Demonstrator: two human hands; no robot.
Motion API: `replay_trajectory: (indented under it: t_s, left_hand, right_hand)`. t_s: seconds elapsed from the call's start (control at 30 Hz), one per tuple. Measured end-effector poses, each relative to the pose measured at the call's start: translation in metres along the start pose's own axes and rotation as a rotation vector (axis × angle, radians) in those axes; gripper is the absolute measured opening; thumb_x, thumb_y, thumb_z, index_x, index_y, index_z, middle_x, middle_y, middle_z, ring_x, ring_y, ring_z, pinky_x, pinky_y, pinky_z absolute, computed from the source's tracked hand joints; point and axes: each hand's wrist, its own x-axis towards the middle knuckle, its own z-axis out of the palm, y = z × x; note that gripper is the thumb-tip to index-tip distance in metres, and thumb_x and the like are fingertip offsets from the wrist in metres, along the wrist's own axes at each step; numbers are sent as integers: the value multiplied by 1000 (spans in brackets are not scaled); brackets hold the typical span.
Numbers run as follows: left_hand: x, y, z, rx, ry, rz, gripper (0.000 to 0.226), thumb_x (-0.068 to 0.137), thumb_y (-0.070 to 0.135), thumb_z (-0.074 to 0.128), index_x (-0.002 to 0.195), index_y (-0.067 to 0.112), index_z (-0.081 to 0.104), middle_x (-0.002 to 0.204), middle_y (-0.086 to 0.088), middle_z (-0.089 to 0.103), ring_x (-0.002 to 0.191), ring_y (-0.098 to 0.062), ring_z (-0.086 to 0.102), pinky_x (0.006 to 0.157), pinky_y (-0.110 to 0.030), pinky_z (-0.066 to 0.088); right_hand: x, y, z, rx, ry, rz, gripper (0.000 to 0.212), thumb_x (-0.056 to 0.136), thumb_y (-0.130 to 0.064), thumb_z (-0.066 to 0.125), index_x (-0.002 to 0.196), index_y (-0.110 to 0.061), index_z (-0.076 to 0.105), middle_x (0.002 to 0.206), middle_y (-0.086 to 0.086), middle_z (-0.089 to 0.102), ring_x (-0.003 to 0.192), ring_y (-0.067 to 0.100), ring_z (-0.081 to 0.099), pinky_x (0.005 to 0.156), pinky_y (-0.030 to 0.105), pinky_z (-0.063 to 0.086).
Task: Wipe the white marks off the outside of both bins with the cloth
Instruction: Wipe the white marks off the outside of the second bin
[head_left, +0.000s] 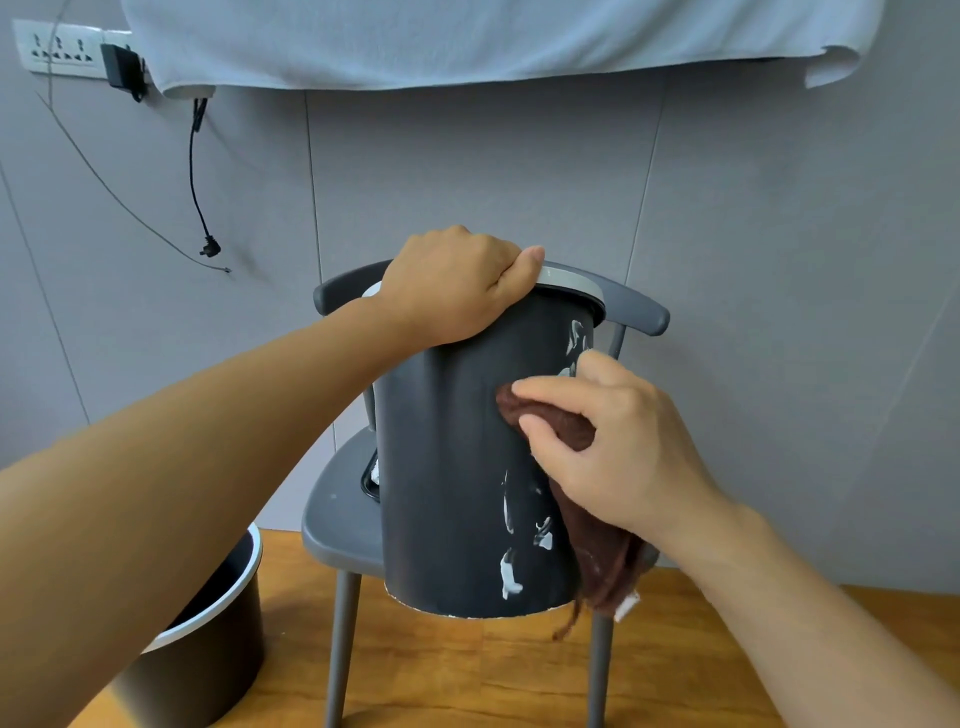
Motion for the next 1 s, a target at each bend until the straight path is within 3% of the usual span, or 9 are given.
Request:
replay_trajectory:
  t_s: [0.1,0.17,0.37,0.43,0.57,0.77,0.83,0.93,1.0]
  left_hand:
    - [0,-3,0,5,0,-9,55,105,50,29,63,15,32,53,1,40,59,-31,42,56,-35,25]
    - [0,-4,0,4,2,-8,55,105,50,28,63,15,32,53,1,40,60,-31,42,55,-35,22]
    - [3,-5,2,-15,-3,-18,55,105,50,30,63,16,32,53,2,40,61,-31,41,56,-35,24]
    - [3,-6,3,-10,1,-19,55,105,50,30,63,15,32,53,1,40,60,-31,40,56,-35,24]
    - [5,-10,6,-7,4,-25,55,106,50,30,65,12,34,53,0,40,61,-31,41,53,-34,21]
    - [9,-16,10,-48,-16,-73,57,104,52,30,64,12,33,55,-1,42,62,-32,43,57,-36,27]
    - [9,-18,11,-65,-10,-73,57,103,53,30,63,12,32,53,-1,39,58,-28,39,56,-36,25]
    - [8,-20,12,-90,2,-90,56,99,55,30,64,11,30,52,-4,35,58,-30,36,54,-36,23]
    - [8,-22,12,-103,0,-98,56,99,55,32,64,11,30,52,-4,35,59,-30,37,54,-36,23]
  right_hand:
    - [-7,0,-4,-1,-330,-65,24,85,-31,76,107,-40,79,80,-13,53,72,8,55,62,29,46]
    - [-10,2,-5,5,-415,-77,24,85,-35,74,107,-42,79,80,-16,54,75,5,56,63,23,43]
    - [-4,9,-2,-4,32,-15,25,88,-22,80,112,-26,81,78,-17,43,67,10,51,58,25,45]
    - [-8,12,0,18,-8,-48,25,89,-21,79,113,-26,81,78,-17,41,65,8,48,57,23,42]
    - [-21,12,2,55,-236,-120,25,84,-32,71,106,-38,81,73,-12,44,63,9,48,53,26,41]
    - [-12,20,9,48,52,44,26,89,-21,79,114,-27,81,77,-13,47,67,10,53,59,25,46]
    - [-13,18,10,64,8,28,25,89,-24,76,114,-28,81,77,-15,47,67,8,53,59,24,45]
    - [-18,16,9,98,-153,-35,25,86,-32,70,108,-36,80,78,-12,54,70,10,58,60,35,52]
    - [-15,17,9,99,-139,-39,25,87,-34,70,108,-38,80,77,-12,54,70,11,58,61,35,53]
